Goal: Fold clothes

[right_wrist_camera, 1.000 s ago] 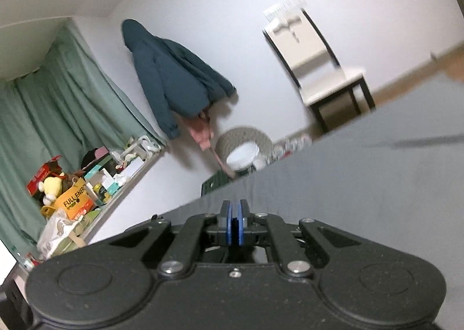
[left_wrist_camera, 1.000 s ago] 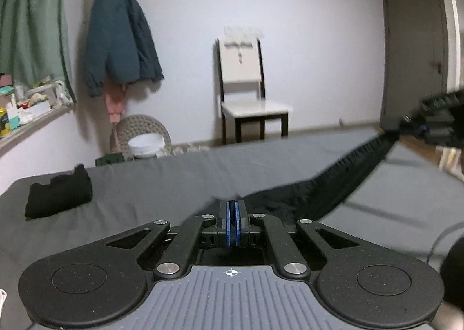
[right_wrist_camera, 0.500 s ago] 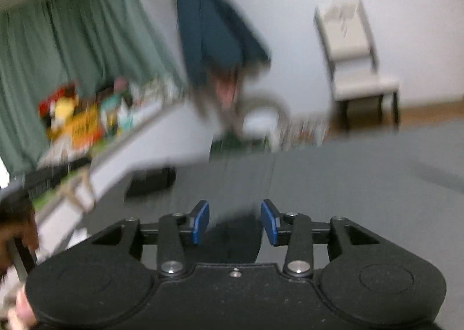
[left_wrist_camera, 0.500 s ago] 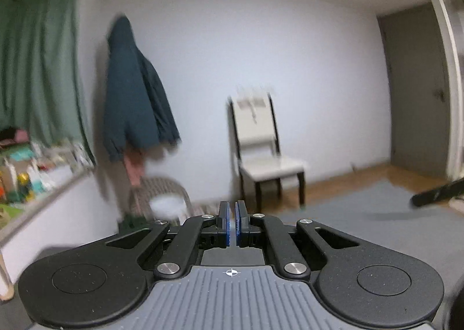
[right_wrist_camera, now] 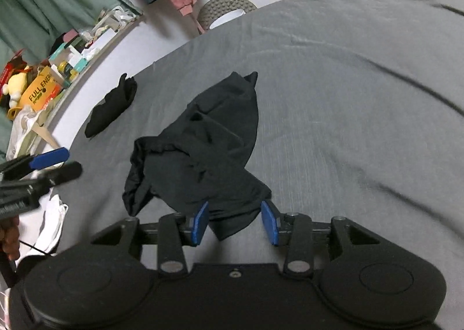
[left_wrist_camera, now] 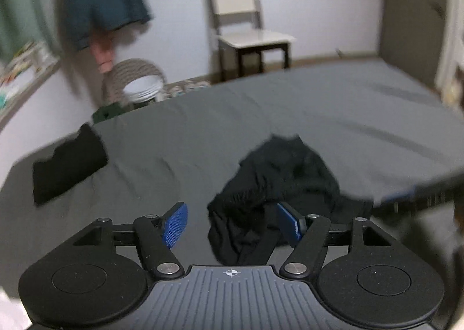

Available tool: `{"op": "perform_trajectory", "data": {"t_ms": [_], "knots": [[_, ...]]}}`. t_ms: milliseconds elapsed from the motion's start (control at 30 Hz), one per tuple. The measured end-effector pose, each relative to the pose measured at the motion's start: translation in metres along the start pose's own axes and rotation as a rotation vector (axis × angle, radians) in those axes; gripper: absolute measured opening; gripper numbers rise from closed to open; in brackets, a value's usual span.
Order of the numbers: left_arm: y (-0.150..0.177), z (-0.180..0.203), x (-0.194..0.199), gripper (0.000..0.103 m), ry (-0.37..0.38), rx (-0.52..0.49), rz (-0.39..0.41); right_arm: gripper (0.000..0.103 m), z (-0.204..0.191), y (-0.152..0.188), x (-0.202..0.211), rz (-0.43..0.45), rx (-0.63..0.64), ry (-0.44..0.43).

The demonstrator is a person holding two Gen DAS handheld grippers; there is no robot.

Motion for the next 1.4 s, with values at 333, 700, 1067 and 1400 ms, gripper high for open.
{"op": "perform_trajectory", "data": {"t_ms": [333, 700, 1067, 1400], "knots": [[-0.003, 0.015, -0.053, 0.068, 0.056, 0.02, -0.098, 0.04, 0.007, 0.003, -0.01, 0.003, -0.029, -0.041], [0.013, 0.009, -0.076, 0.034, -0.013, 0.138, -0.137, 0.037, 0.015, 0.001, -0.011, 0.036, -0.11, -0.025], [0.016, 0.007, -0.085, 0.013, -0.029, 0.196, -0.136, 0.037, 0.021, 0.0, -0.015, 0.044, -0.183, -0.033], [0.017, -0.004, -0.078, 0.012, -0.081, 0.245, -0.11, 0.037, 0.028, -0.001, -0.019, 0.06, -0.281, -0.072]]}}
Point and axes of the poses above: each gripper's, at about its wrist camera, not at the fingertips, and x roughly against the way its jaws point, z to its right, y to its underside, the point moved 5 cm from there along -x, roughly the way its jaws point, and after that the axes turned 13 degrees about y, right-handed, at the moved point
